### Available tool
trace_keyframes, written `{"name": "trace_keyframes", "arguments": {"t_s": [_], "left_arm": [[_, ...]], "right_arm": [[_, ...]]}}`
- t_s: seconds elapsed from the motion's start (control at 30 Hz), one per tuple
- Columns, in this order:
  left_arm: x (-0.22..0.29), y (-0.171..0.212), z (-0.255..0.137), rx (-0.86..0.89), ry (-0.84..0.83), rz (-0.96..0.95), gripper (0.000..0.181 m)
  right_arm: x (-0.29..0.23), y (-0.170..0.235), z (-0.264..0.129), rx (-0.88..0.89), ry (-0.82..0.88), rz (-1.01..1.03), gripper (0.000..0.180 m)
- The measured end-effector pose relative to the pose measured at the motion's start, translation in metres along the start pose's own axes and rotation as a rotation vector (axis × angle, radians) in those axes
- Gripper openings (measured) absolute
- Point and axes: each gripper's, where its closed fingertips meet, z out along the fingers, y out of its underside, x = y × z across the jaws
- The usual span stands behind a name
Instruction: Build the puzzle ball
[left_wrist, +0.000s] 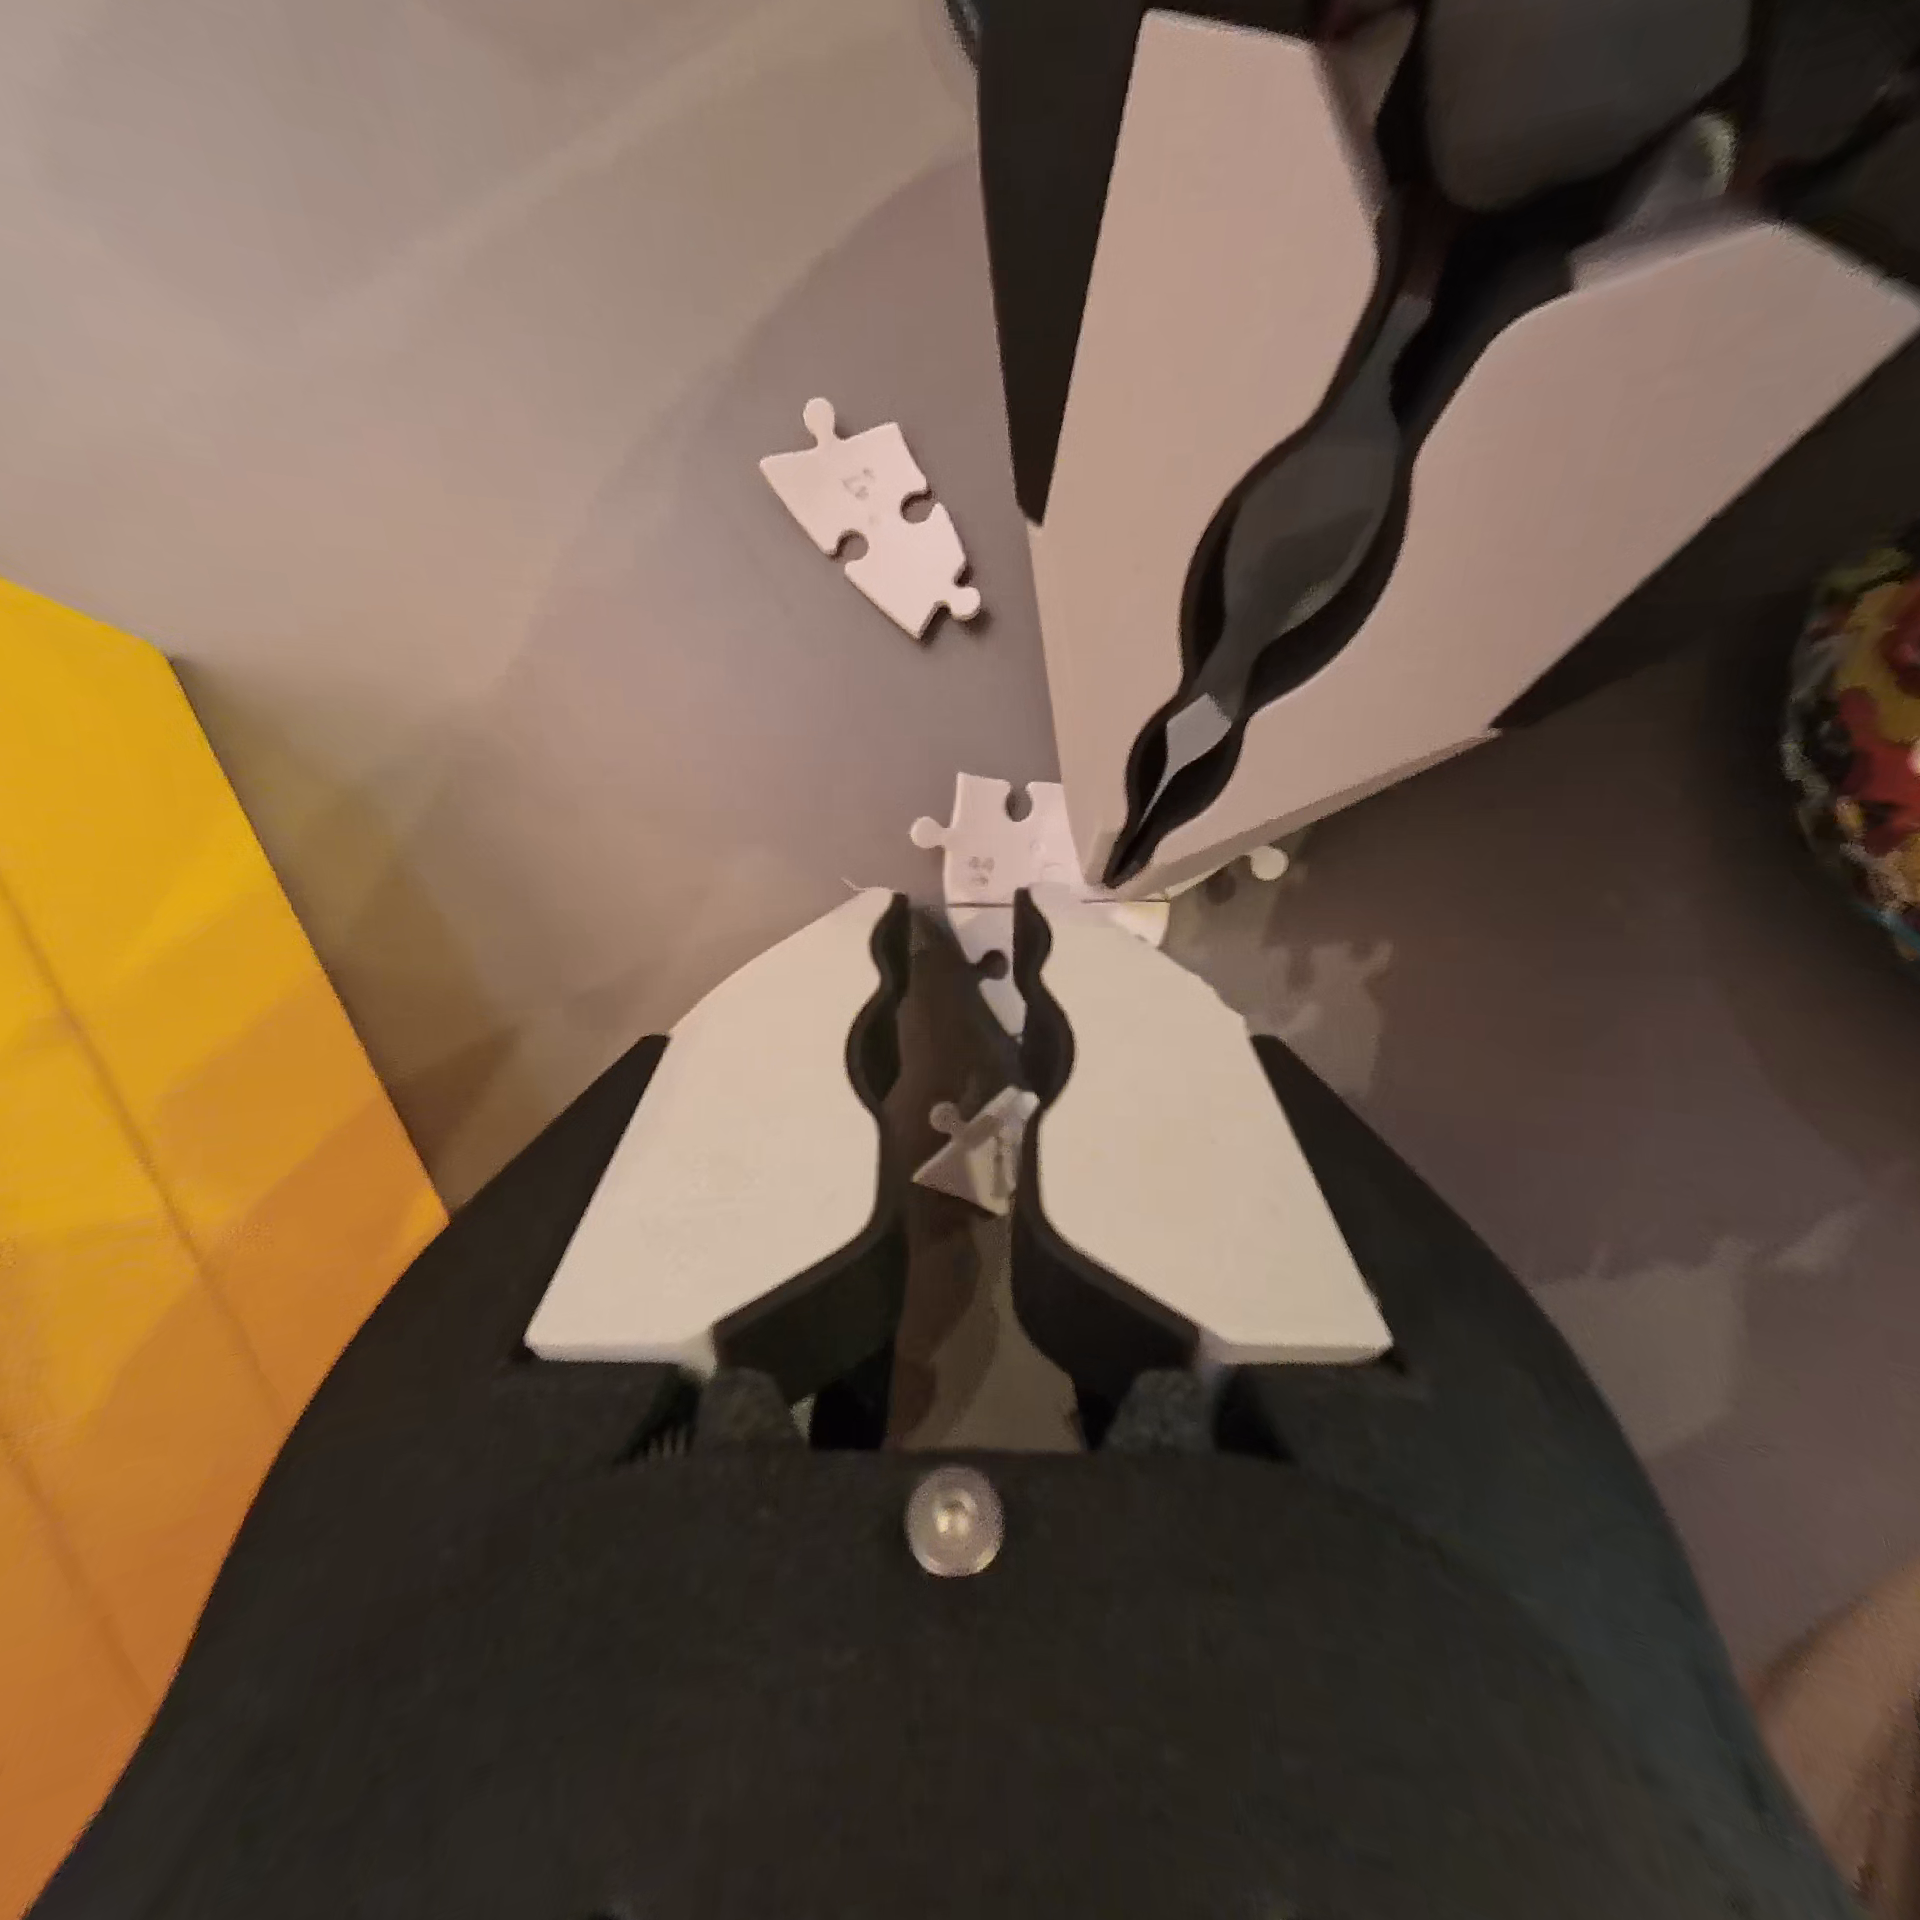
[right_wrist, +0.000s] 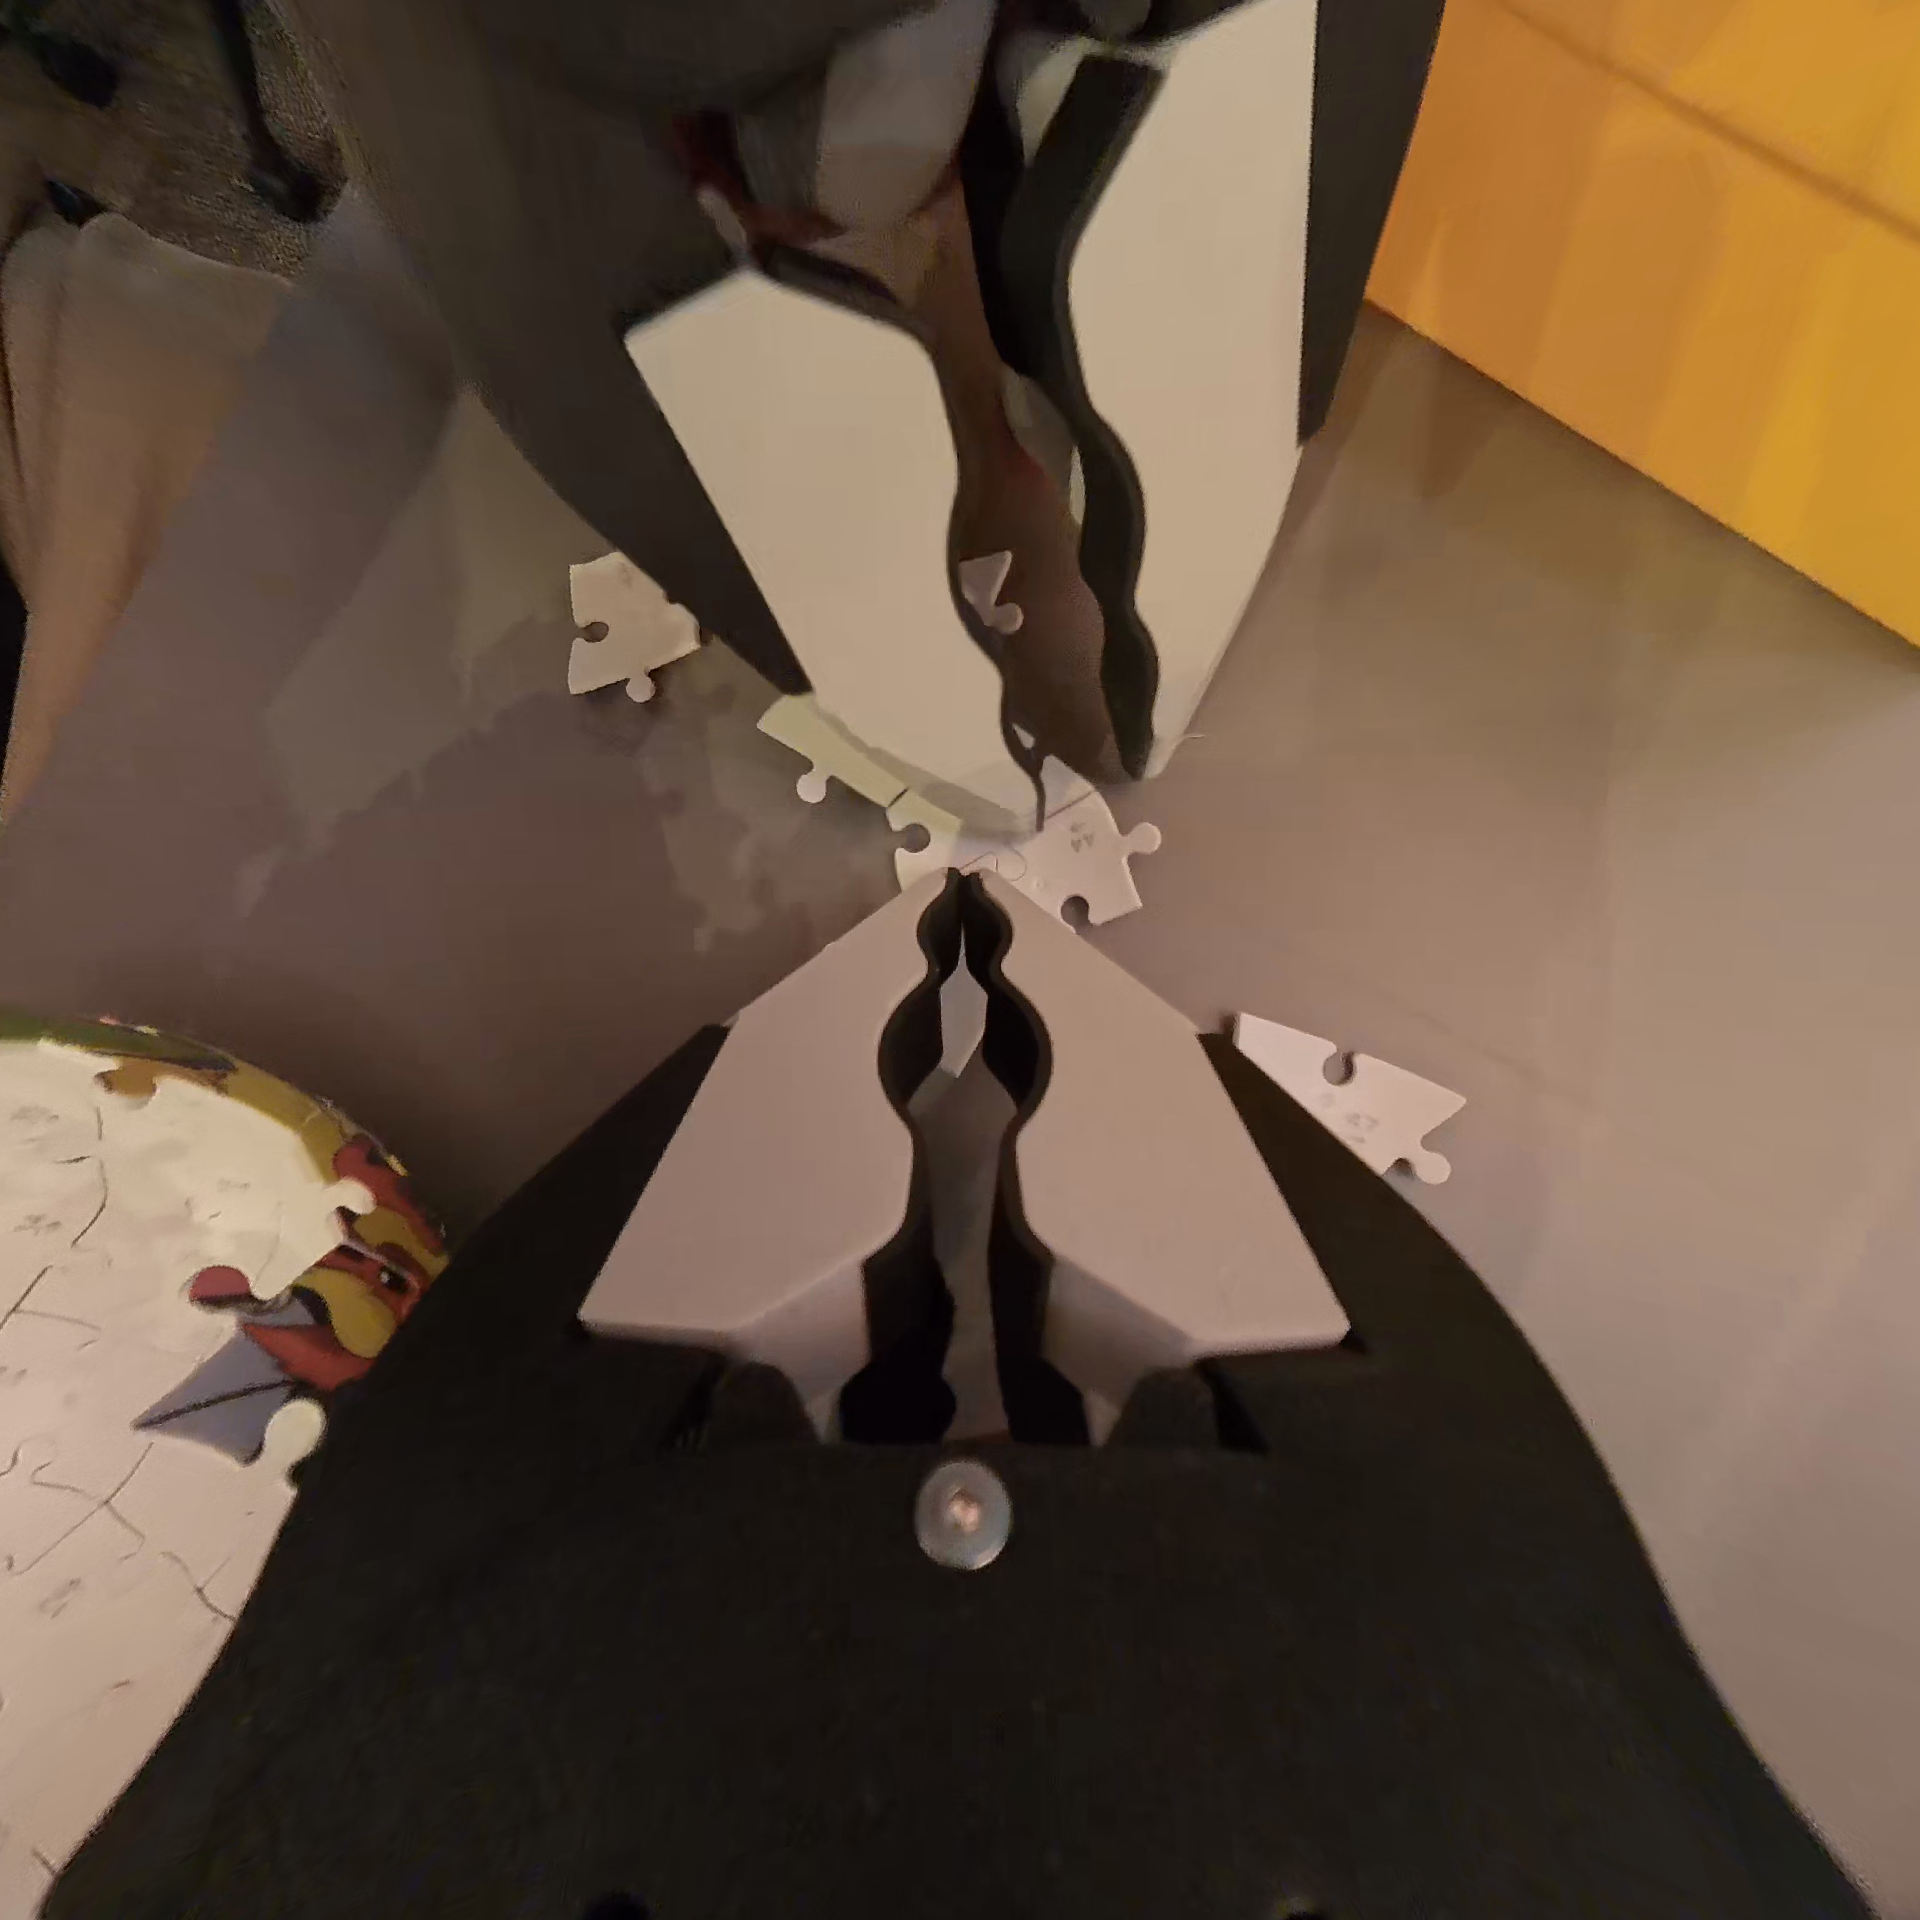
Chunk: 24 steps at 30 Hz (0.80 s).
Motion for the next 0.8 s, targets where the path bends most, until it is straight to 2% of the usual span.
{"name": "trace_keyframes", "arguments": {"t_s": [0.47,0.57,0.67,0.8], "left_arm": [[-0.0035,0.0002,0.0035,-0.037,0.007,-0.051,0.024],[-0.0012,-0.0011,0.0034,-0.026,0.032,-0.087,0.020],[-0.0037,-0.0073,0.0008,0.021,0.035,-0.120,0.024],[-0.0065,-0.0038,0.0049,0.000,0.009,-0.088,0.026]], "right_arm": [[-0.0005,-0.0014,0.0010,0.006,-0.029,0.051,0.000],[-0.0005,-0.0016,0.0011,0.013,-0.028,0.057,0.000],[-0.0005,-0.0017,0.0011,0.019,-0.023,0.055,0.000],[-0.0004,-0.0020,0.0011,0.022,-0.022,0.051,0.000]]}}
